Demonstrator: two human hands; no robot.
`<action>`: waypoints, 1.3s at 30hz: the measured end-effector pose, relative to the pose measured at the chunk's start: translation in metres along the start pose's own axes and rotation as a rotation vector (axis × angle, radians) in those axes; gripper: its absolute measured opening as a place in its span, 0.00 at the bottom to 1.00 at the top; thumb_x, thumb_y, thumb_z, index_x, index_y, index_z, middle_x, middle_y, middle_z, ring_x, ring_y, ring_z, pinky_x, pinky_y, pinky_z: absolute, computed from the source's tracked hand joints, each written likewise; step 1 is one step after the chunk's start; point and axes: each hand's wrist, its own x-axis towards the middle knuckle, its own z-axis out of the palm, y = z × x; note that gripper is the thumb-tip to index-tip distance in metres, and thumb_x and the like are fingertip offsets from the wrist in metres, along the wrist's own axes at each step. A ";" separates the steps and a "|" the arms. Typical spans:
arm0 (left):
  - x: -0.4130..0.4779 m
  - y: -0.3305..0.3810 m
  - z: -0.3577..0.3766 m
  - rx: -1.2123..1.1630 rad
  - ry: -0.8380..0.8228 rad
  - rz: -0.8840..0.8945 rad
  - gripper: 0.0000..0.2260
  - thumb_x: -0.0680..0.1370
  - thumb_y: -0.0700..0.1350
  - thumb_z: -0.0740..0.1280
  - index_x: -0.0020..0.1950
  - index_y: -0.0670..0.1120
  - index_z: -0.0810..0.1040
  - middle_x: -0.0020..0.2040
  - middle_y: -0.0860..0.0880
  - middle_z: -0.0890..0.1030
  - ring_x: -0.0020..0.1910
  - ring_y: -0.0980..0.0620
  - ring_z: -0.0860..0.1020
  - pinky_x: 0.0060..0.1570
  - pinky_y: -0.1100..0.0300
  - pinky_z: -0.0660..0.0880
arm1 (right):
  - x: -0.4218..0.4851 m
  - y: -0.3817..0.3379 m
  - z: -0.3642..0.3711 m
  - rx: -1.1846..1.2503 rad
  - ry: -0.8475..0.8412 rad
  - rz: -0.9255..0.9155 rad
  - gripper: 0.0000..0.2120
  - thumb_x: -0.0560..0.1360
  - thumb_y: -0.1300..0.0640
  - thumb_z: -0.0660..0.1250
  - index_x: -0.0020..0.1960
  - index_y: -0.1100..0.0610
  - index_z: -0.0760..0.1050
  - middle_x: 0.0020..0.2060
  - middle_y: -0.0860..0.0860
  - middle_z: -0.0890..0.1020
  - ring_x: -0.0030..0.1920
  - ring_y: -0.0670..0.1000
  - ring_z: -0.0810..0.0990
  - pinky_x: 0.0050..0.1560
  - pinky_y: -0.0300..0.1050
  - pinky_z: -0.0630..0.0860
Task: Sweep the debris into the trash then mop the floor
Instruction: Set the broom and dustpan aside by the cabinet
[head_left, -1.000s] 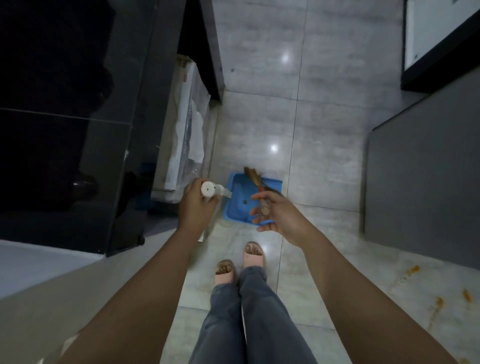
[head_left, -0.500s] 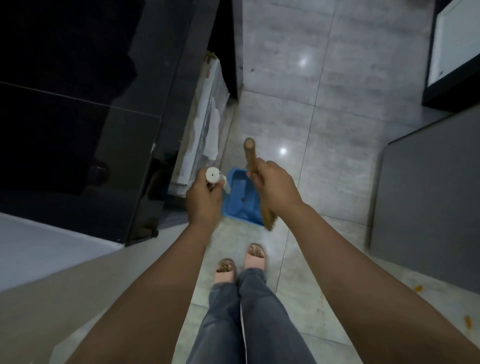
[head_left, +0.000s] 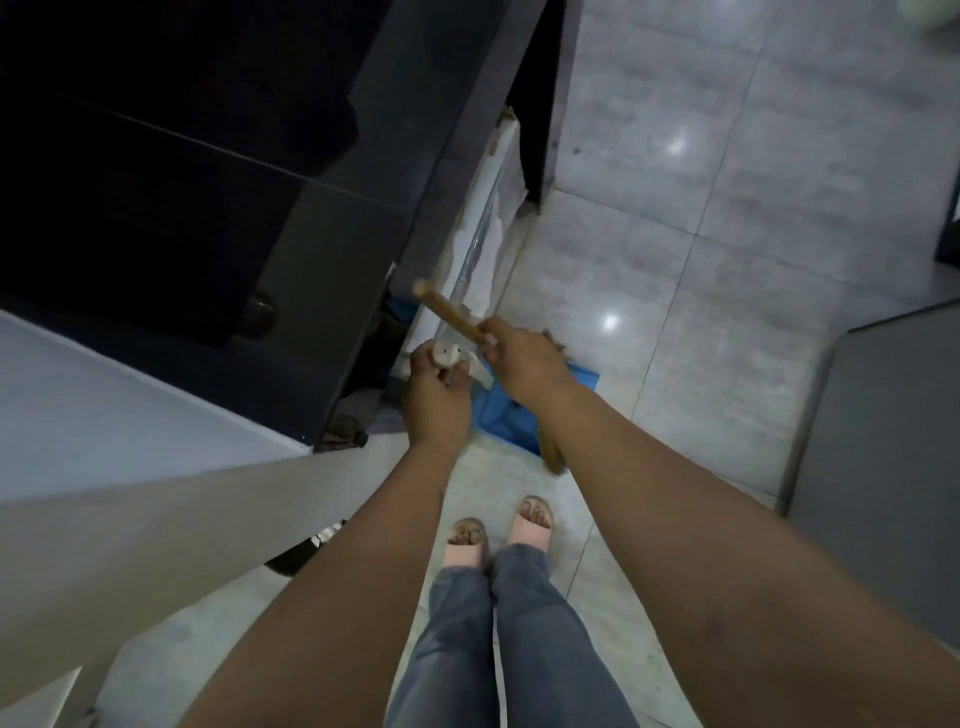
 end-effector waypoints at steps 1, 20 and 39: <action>-0.003 -0.002 -0.001 -0.018 -0.002 -0.018 0.17 0.78 0.43 0.67 0.66 0.43 0.70 0.56 0.46 0.79 0.48 0.54 0.74 0.43 0.67 0.67 | 0.000 0.000 0.001 0.005 -0.003 0.000 0.15 0.83 0.55 0.56 0.68 0.54 0.70 0.54 0.59 0.81 0.54 0.59 0.79 0.45 0.45 0.70; -0.146 -0.098 -0.086 0.882 -0.365 0.447 0.30 0.82 0.59 0.48 0.79 0.45 0.43 0.79 0.45 0.44 0.78 0.47 0.43 0.75 0.50 0.44 | -0.204 0.018 0.097 -0.436 0.065 0.075 0.30 0.83 0.40 0.46 0.81 0.52 0.48 0.80 0.50 0.48 0.79 0.51 0.45 0.77 0.50 0.46; -0.218 -0.247 -0.432 0.850 0.020 0.252 0.29 0.81 0.56 0.54 0.78 0.45 0.51 0.79 0.44 0.50 0.78 0.45 0.45 0.75 0.48 0.44 | -0.296 -0.253 0.269 -0.523 0.039 -0.395 0.28 0.83 0.44 0.50 0.80 0.55 0.52 0.79 0.53 0.55 0.78 0.54 0.54 0.76 0.50 0.51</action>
